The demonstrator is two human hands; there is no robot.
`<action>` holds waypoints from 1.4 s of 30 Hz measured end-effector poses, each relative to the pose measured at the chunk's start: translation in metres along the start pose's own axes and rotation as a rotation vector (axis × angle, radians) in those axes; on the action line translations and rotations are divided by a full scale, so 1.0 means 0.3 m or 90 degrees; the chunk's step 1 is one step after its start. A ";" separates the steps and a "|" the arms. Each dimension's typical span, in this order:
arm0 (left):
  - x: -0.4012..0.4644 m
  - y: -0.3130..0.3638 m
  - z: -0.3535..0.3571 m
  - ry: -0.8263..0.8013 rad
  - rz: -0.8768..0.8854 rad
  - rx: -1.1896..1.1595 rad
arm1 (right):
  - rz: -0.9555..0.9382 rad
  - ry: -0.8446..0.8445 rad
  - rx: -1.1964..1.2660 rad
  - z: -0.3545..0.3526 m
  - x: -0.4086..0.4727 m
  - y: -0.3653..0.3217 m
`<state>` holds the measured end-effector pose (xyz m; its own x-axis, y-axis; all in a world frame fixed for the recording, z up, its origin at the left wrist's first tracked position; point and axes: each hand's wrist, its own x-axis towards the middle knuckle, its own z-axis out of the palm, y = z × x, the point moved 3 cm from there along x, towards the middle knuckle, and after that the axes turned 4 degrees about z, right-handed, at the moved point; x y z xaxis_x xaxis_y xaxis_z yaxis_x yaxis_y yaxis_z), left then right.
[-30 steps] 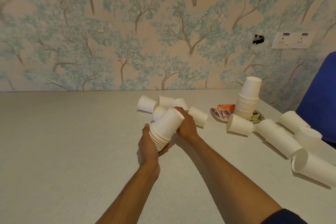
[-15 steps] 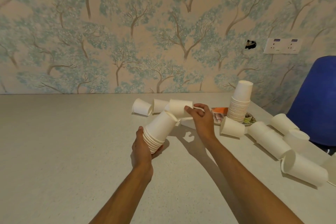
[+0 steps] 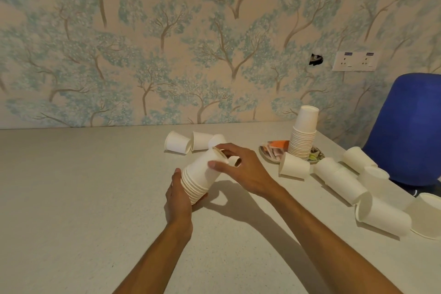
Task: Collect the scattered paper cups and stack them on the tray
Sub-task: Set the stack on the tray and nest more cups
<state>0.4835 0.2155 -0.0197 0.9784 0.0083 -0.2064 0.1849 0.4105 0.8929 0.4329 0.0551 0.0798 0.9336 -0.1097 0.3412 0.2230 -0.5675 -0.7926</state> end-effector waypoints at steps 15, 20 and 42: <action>-0.006 0.015 -0.004 -0.007 -0.032 -0.022 | 0.102 0.106 -0.270 -0.041 0.088 0.330; -0.016 0.023 -0.002 -0.011 -0.030 -0.037 | 0.173 0.221 0.006 -0.087 0.074 0.305; -0.052 0.011 0.051 -0.083 -0.054 -0.066 | 0.082 0.021 0.177 0.103 -0.075 0.020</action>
<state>0.4702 0.2027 -0.0072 0.9646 -0.1461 -0.2197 0.2636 0.4960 0.8274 0.4220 0.0795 0.0519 0.9504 -0.1953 0.2422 0.1766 -0.3022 -0.9368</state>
